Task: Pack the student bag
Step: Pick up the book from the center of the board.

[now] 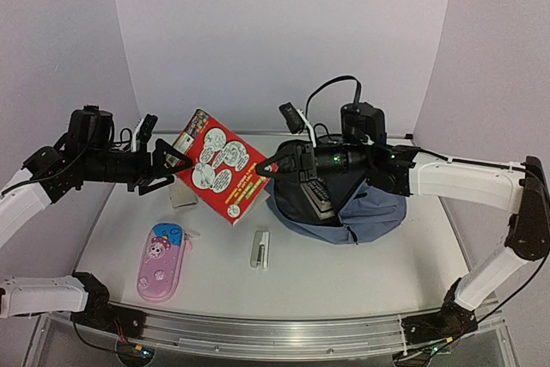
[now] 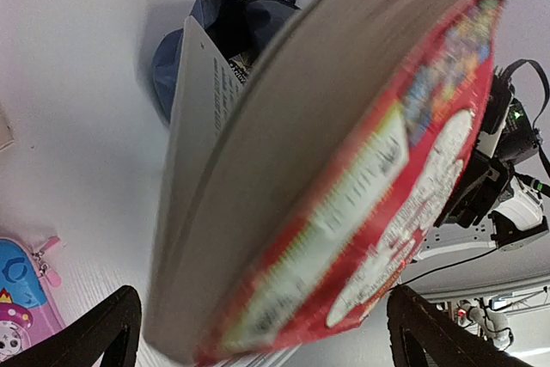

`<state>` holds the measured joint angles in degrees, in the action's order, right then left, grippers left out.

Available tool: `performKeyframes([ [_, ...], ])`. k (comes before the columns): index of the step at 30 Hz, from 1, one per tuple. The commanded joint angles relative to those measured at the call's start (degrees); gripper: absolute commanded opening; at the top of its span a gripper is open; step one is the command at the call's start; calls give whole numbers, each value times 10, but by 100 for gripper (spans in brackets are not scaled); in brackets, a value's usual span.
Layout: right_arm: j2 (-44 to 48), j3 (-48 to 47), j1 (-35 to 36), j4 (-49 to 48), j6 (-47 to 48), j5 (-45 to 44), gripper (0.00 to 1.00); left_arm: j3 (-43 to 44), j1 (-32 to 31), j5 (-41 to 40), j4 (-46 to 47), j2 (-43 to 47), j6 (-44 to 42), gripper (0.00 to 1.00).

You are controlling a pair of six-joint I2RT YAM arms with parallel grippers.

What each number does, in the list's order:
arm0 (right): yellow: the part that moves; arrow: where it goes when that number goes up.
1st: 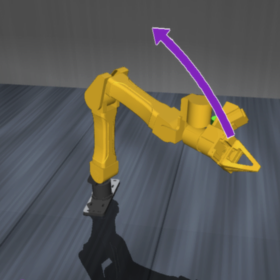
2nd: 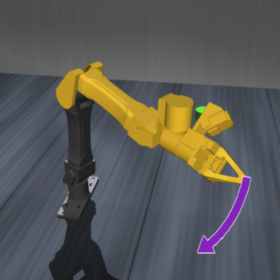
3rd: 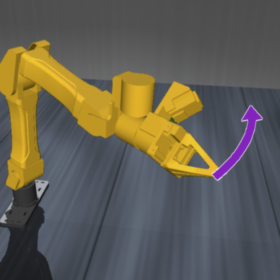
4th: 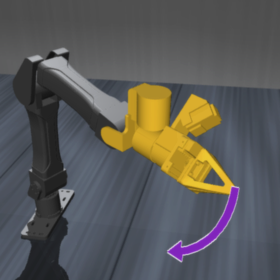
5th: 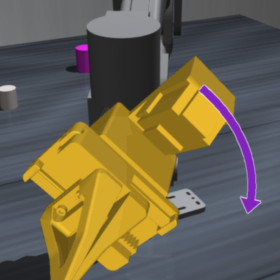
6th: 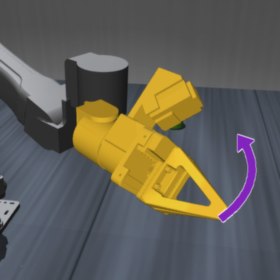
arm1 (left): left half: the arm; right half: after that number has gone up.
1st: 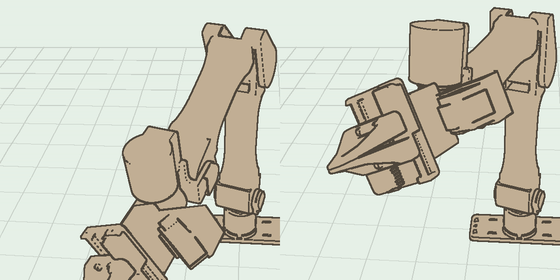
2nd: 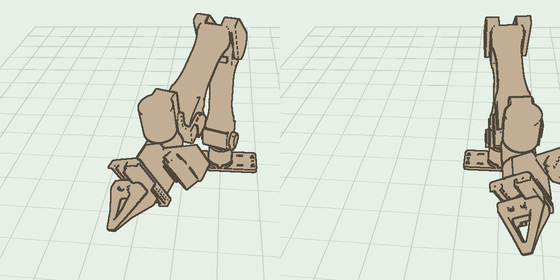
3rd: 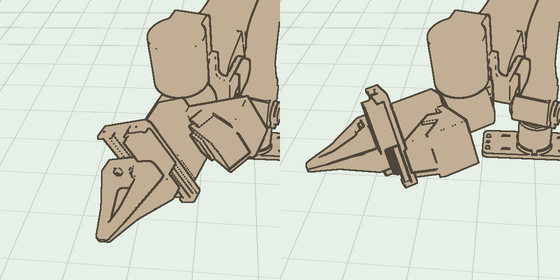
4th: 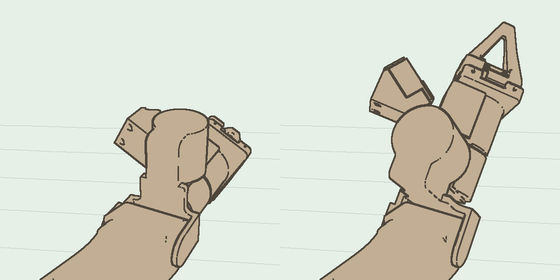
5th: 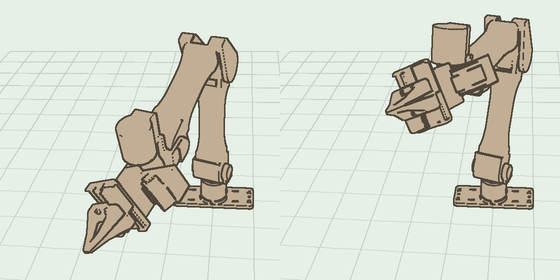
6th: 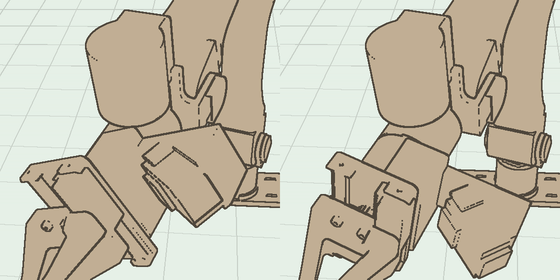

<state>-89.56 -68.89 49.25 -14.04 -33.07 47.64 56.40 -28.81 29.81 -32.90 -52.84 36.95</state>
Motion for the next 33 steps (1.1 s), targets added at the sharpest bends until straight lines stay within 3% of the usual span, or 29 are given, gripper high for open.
performKeyframes([
  [1, 46, 5, 1, -56, 14, 51, 0, 29, 5, 30, 26, -12, 4, 100],
  [16, 29, 16, 1, -53, 23, 114, 0, 17, 10, 127, 94, -47, 29, 97],
  [17, 28, 16, 1, -53, 24, 114, 0, 17, 10, 133, 97, -50, 28, 94],
  [23, 20, 13, -3, -49, 23, 92, 1, 12, 10, 139, 103, -50, 27, 48],
  [24, 21, 15, -8, -49, 23, 85, 5, 10, 10, 137, 103, -48, 27, 40],
  [25, 24, 18, -15, -50, 20, 75, 16, 9, 11, 135, 102, -47, 27, 28],
  [26, 28, 22, -23, -50, 18, 65, 29, 8, 11, 133, 102, -45, 28, 16],
  [28, 43, 35, -45, -51, 8, 32, 63, 8, 11, 125, 101, -42, 31, 2],
  [31, 66, 59, -65, -51, -12, -30, 92, 6, 13, 95, 108, -29, 42, 0],
  [33, 81, 77, -66, -52, -27, -78, 98, -2, 13, 67, 129, -16, 61, 0],
])
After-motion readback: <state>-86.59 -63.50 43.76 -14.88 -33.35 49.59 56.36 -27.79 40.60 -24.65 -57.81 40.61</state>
